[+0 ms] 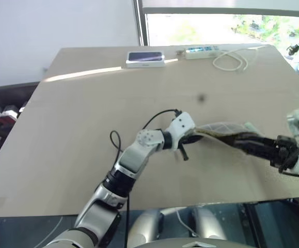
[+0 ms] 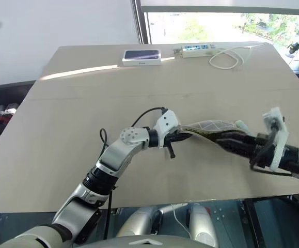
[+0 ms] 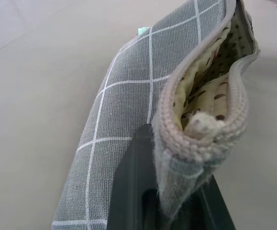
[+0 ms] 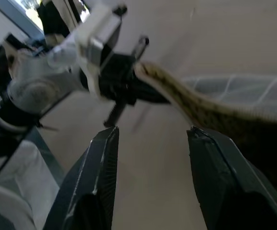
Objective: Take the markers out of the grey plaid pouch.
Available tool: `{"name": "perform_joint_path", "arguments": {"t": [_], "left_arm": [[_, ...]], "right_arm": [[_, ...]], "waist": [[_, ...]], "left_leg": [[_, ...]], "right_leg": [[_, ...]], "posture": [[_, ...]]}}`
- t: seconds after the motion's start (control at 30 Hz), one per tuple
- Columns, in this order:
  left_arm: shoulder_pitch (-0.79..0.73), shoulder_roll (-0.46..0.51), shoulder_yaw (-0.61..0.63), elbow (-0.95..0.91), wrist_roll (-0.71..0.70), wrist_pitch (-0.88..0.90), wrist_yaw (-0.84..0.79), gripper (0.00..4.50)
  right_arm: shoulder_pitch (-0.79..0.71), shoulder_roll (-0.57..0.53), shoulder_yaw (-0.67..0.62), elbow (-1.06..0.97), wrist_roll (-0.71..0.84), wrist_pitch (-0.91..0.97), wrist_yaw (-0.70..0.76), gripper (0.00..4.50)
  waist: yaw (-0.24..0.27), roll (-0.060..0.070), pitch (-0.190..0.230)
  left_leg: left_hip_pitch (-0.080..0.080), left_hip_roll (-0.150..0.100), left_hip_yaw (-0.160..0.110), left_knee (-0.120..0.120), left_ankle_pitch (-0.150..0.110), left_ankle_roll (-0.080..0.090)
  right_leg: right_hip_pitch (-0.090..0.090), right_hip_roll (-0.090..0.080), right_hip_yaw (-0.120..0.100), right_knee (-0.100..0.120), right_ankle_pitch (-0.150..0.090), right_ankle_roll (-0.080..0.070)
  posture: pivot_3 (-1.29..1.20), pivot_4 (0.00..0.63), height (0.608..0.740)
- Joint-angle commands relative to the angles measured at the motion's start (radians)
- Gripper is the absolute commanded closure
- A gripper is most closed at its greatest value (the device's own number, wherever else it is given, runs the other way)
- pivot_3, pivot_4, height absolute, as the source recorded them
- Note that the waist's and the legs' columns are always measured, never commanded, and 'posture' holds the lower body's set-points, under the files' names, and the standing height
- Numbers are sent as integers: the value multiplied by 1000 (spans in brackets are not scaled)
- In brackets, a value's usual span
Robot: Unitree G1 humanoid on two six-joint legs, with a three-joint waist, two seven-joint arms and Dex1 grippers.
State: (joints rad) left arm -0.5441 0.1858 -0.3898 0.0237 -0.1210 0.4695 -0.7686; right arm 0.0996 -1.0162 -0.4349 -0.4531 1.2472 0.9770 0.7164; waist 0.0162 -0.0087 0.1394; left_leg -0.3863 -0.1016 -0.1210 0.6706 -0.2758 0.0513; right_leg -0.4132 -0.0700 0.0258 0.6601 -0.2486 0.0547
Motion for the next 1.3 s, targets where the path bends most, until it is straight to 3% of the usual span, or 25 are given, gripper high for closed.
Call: {"name": "perform_joint_path", "arguments": {"t": [0.03,0.1,0.5,0.67,0.8,0.9,1.3], "left_arm": [[-9,-14,16,-35,-22,3,-4,4500],[-10,-15,16,-34,-24,3,-7,4500],[-31,-22,23,-33,-70,24,-55,4500],[-39,-30,26,-30,-87,28,-69,4500],[-41,-33,25,-26,-94,31,-78,4500],[-44,-37,24,-21,-95,32,-83,4500],[-79,-79,19,28,-91,16,-90,4500]], "right_arm": [[20,-19,-4,-28,-71,-16,46,3880],[4,-1,10,-15,-97,-14,15,4457],[-203,115,116,57,-199,21,-162,4457],[-230,15,312,28,-476,-90,-109,4457],[-263,-58,465,10,-686,-217,-37,3267],[-315,-72,548,27,-828,-271,-37,1651],[-501,-95,776,39,-1185,-401,136,1522]], "waist": [[0,0,0],[0,0,0],[1,0,0],[1,0,0],[-2,0,0],[-3,0,0],[-1,0,1]], "left_leg": [[0,0,0,0,0,0],[0,0,0,0,0,0],[0,0,0,0,0,0],[0,0,0,0,0,0],[0,0,0,0,0,-1],[0,0,0,0,0,-1],[0,0,-1,0,0,-1]], "right_leg": [[0,0,0,0,0,0],[0,0,0,0,0,0],[0,0,0,0,0,0],[0,0,0,-1,0,0],[-1,0,-1,-1,0,0],[-1,0,0,-1,0,0],[-1,0,-1,-2,0,0]], "posture": [[0,150,740],[0,150,740],[0,150,740],[0,150,740],[0,150,740],[0,150,740],[0,150,740]]}}
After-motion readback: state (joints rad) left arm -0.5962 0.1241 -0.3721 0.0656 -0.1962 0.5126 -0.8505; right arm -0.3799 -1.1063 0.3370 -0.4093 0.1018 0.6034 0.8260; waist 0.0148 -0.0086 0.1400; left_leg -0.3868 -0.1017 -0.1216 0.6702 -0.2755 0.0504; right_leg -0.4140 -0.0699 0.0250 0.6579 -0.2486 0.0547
